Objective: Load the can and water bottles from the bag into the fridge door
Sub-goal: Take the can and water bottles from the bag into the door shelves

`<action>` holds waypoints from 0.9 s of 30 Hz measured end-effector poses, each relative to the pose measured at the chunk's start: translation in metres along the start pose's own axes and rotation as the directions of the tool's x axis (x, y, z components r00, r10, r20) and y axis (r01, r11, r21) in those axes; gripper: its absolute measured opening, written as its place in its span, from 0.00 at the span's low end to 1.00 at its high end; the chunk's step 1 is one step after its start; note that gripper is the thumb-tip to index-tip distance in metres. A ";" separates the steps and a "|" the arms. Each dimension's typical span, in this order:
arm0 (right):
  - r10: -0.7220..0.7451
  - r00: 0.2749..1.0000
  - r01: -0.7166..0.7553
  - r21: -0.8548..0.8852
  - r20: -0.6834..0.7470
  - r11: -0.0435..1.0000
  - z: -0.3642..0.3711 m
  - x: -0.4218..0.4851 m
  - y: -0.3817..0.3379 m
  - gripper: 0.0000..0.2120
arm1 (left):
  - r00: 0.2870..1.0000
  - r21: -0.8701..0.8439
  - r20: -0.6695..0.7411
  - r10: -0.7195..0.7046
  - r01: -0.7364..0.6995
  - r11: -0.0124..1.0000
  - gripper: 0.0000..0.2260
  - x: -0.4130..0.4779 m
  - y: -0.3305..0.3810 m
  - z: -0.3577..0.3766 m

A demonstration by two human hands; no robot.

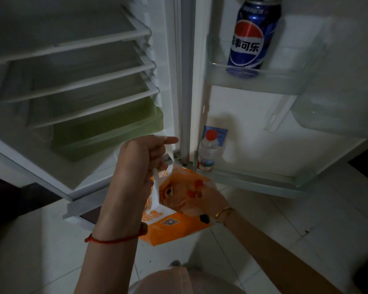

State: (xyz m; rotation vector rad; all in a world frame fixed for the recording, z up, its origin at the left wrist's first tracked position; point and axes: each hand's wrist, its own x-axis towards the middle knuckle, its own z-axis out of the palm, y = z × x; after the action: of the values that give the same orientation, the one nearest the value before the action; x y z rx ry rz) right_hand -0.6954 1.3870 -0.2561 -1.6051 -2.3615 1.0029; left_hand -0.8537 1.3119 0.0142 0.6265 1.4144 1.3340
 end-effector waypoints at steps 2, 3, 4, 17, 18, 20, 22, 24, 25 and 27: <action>0.107 0.989 -0.094 0.118 -0.105 0.989 0.008 -0.001 -0.004 0.23 | 1.000 0.015 0.011 -0.002 0.002 1.000 0.13 -0.003 0.000 0.001; 0.146 0.981 -0.129 0.136 -0.124 0.982 0.012 0.001 -0.004 0.21 | 1.000 0.026 0.019 -0.002 0.002 1.000 0.13 -0.005 -0.001 0.001; 0.172 0.979 -0.161 0.105 -0.107 0.981 0.016 0.003 -0.003 0.19 | 1.000 0.035 0.024 -0.002 0.001 0.999 0.13 -0.007 -0.002 0.002; 0.236 0.971 -0.219 0.256 -0.038 0.942 0.009 -0.022 -0.029 0.25 | 0.999 0.000 0.048 -0.020 0.020 1.000 0.13 -0.015 -0.007 -0.010; 0.214 0.976 -0.197 0.249 -0.045 0.948 0.003 -0.025 -0.033 0.21 | 0.998 -0.007 0.052 -0.020 0.020 1.000 0.12 -0.016 -0.007 -0.011; 0.183 0.982 -0.160 0.343 -0.038 0.926 -0.013 -0.035 -0.047 0.14 | 0.998 -0.023 0.063 -0.020 0.022 0.999 0.12 -0.018 -0.007 -0.013; 0.064 0.994 -0.016 0.464 -0.088 0.886 -0.032 -0.051 -0.065 0.08 | 0.997 -0.040 0.080 -0.024 0.027 0.999 0.12 -0.020 -0.005 -0.013; 0.047 0.980 0.055 0.485 -0.194 0.873 -0.049 -0.066 -0.079 0.08 | 0.994 -0.046 0.102 -0.028 0.033 0.998 0.12 -0.022 -0.004 -0.011; 0.083 0.959 0.049 0.446 -0.272 0.894 -0.057 -0.071 -0.083 0.09 | 0.994 -0.045 0.110 -0.028 0.033 0.998 0.12 -0.022 -0.003 -0.011; 0.124 0.912 0.031 0.365 -0.392 0.930 -0.074 -0.077 -0.084 0.14 | 0.992 -0.057 0.123 -0.024 0.031 0.998 0.12 -0.019 -0.003 -0.009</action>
State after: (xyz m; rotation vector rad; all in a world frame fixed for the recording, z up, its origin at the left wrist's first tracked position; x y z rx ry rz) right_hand -0.6959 1.3356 -0.1307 -1.5482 -1.7499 0.9320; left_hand -0.8547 1.2907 0.0167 0.6372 1.2762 1.2885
